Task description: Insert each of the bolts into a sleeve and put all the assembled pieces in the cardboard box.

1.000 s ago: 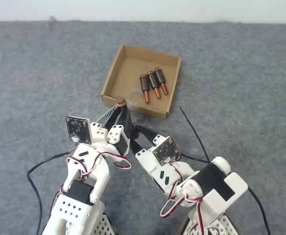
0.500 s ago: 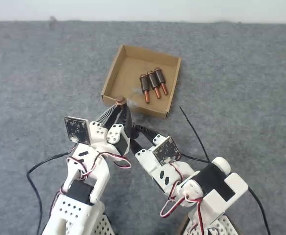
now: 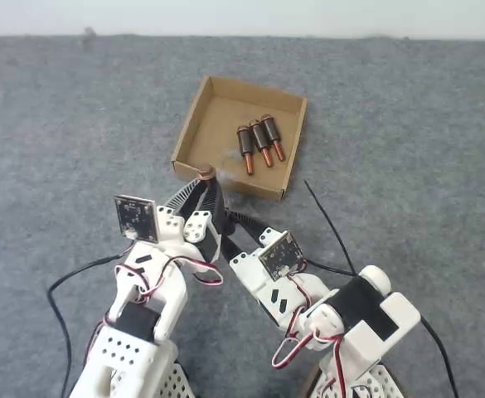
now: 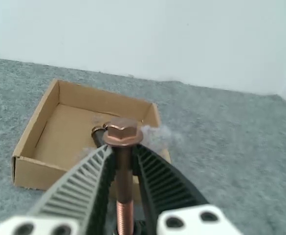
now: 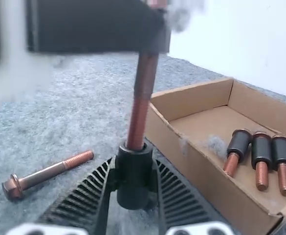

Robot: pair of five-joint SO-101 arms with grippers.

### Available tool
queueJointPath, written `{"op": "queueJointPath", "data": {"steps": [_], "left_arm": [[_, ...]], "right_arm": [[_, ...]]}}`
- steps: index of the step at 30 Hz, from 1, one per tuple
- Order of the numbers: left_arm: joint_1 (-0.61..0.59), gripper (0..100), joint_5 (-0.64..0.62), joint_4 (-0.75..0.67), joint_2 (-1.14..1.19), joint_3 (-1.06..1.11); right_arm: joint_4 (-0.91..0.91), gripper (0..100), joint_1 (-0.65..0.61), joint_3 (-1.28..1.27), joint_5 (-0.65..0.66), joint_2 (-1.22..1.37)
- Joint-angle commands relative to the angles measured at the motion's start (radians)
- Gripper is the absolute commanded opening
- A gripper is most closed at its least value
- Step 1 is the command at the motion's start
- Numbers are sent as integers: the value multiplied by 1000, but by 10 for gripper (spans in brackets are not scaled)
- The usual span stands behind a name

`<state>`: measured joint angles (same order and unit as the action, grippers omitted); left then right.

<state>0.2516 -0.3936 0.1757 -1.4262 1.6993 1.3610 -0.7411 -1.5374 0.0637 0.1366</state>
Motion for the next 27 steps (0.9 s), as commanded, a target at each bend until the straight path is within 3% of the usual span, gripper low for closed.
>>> {"op": "queueJointPath", "data": {"steps": [1, 15, 20, 27], "left_arm": [[8, 12, 12, -55, 63, -8], [37, 12, 20, 14, 63, -8], [35, 12, 107, 41, 68, -8], [37, 12, 107, 43, 71, -8]], "right_arm": [[12, 6, -1, 15, 14, -8], [-15, 6, 1, 17, 15, -15], [-13, 6, 44, 25, 9, -18], [-5, 6, 44, 26, 9, -19]]}}
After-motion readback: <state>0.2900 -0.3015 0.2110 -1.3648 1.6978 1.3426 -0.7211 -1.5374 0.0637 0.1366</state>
